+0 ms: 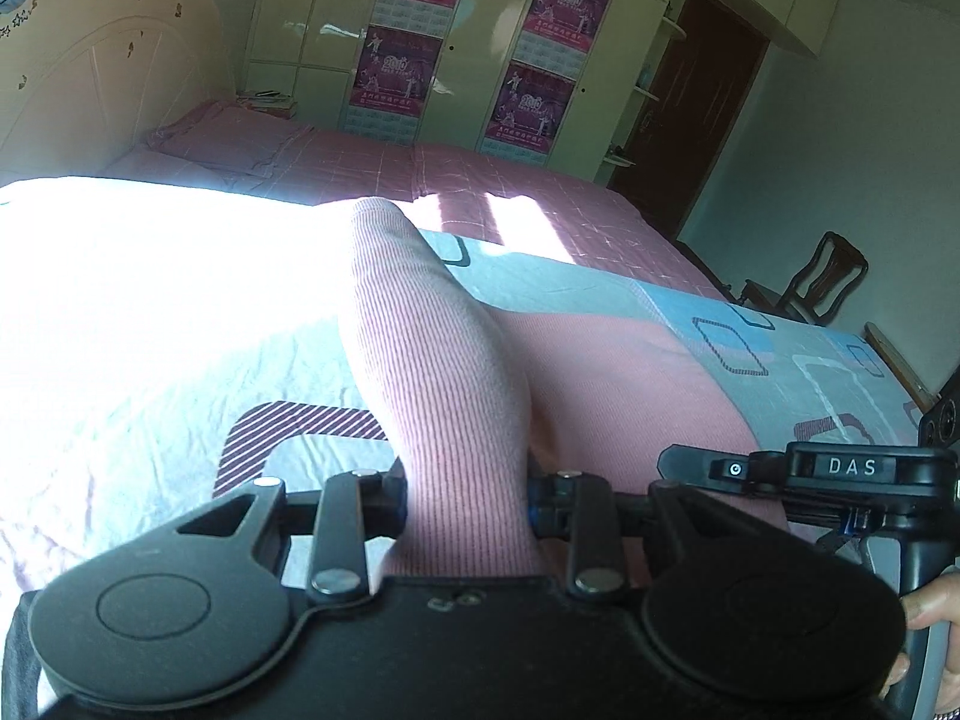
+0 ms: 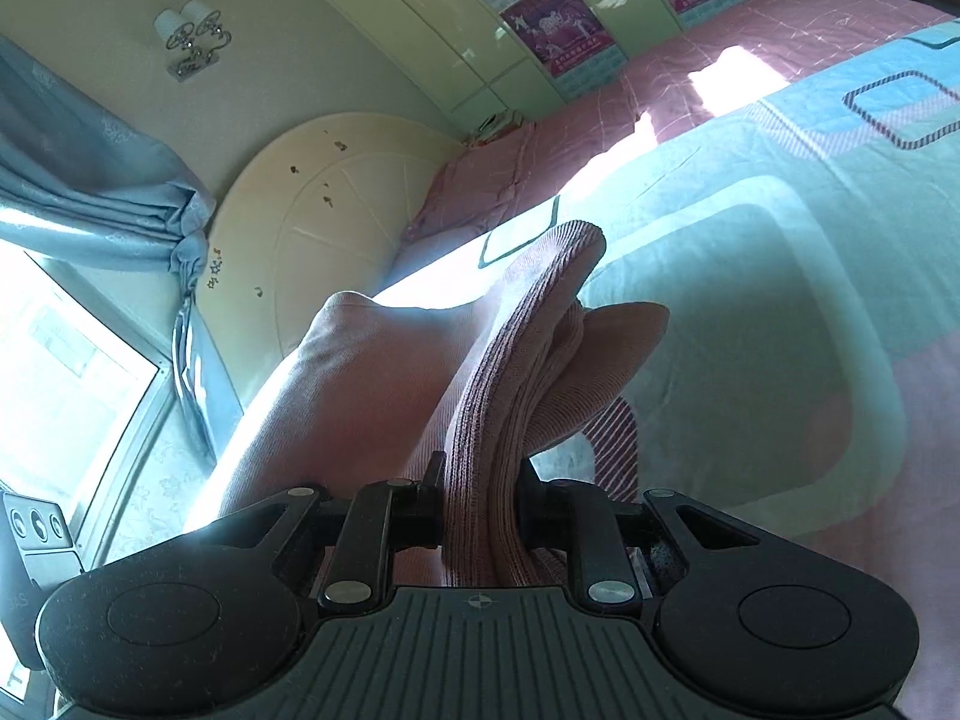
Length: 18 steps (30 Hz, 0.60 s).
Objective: Fold small clothes
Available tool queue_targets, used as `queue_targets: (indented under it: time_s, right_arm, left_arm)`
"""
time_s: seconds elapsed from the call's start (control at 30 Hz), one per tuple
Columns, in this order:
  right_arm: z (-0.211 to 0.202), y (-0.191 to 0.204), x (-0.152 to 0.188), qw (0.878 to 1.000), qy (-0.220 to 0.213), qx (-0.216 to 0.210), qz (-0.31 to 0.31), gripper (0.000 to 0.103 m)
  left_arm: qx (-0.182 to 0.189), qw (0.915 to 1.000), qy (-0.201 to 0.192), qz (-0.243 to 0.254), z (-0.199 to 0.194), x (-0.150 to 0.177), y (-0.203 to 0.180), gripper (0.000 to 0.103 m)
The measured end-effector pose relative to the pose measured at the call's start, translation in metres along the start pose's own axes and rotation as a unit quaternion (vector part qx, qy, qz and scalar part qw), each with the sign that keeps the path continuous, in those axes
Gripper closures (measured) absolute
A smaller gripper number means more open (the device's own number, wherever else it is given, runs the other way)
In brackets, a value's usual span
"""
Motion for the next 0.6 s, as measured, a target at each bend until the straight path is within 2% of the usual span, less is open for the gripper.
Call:
queue_targets:
  time_s: [0.13, 0.23, 0.3, 0.43, 0.6]
  right_arm:
    - [0.032, -0.008, 0.014, 0.999, 0.029, 0.017, -0.011, 0.083]
    - [0.039, -0.026, 0.021, 0.999, 0.038, 0.031, 0.003, 0.083]
    - [0.034, -0.033, 0.021, 0.999, 0.038, 0.039, 0.000, 0.083]
    - [0.021, -0.034, 0.014, 0.998, 0.031, 0.056, -0.022, 0.083]
    - [0.012, -0.012, -0.007, 0.993, -0.022, 0.083, -0.081, 0.083]
  left_arm:
    - [-0.025, 0.9995, 0.016, -0.008, 0.023, 0.014, 0.030, 0.070]
    - [-0.031, 0.9994, 0.012, -0.009, 0.032, 0.025, 0.042, 0.054]
    - [-0.039, 0.9991, 0.007, -0.015, 0.031, 0.025, 0.047, 0.038]
    - [-0.033, 0.9989, 0.008, -0.032, 0.023, 0.016, 0.053, 0.037]
    - [-0.042, 0.9979, -0.033, -0.037, 0.019, -0.016, 0.051, 0.042]
Point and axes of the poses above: each gripper's, at about its wrist camera, not at the fingertips, and z roughly the way its jaws point, y to its left, x to its underside, the point moved 4 cm from there along z, roughly the way its jaws point, and after that the axes turned 7 degrees about -z, right-handed, at the moved point
